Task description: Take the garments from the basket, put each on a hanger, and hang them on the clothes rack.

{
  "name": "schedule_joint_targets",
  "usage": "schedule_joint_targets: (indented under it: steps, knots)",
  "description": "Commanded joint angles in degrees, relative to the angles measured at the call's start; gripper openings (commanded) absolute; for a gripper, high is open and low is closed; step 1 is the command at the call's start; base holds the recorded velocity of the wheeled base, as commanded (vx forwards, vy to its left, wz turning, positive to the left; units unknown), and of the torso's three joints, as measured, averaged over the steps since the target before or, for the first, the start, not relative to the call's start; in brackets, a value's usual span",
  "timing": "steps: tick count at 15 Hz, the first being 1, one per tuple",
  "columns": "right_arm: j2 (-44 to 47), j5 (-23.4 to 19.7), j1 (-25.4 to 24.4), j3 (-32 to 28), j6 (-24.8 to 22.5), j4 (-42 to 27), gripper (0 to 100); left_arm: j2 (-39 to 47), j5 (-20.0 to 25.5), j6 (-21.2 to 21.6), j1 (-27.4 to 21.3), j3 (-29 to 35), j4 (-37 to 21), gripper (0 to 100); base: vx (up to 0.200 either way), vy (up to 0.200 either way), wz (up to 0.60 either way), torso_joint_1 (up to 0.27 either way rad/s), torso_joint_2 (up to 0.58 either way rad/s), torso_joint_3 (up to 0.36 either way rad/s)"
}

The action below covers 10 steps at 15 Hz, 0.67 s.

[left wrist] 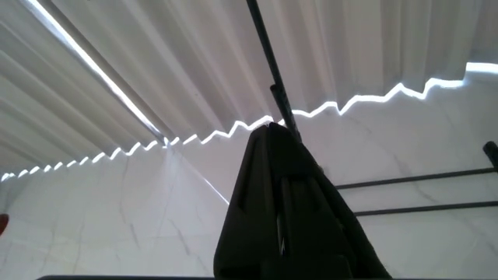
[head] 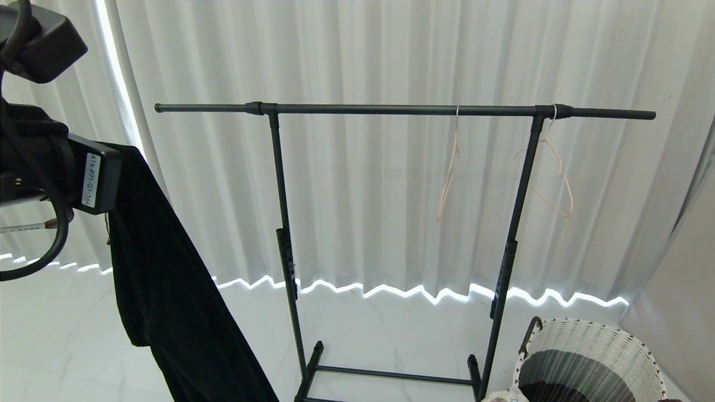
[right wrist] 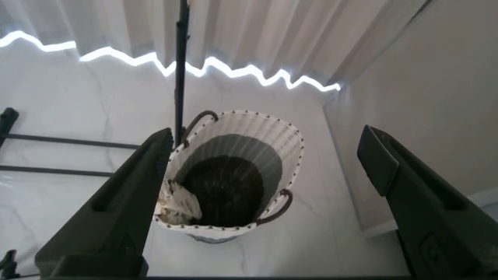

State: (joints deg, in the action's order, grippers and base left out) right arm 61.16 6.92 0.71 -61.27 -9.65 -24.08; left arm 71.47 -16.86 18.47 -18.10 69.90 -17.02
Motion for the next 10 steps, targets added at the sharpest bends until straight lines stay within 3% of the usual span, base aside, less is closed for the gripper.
schedule_joint_targets:
  steps: [1,10]
  knots:
    - [0.1,0.02,0.0,0.01,-0.01,-0.01,100,0.07,-0.02,-0.01,0.0,-0.12,0.58,0,0.0,0.0,0.0,0.212,-0.48,-0.286]
    - [0.01,0.11,0.0,0.01,-0.01,0.43,100,0.07,-0.02,0.25,0.0,-0.2,1.37,0,0.0,0.0,0.0,0.227,-0.51,-0.282]
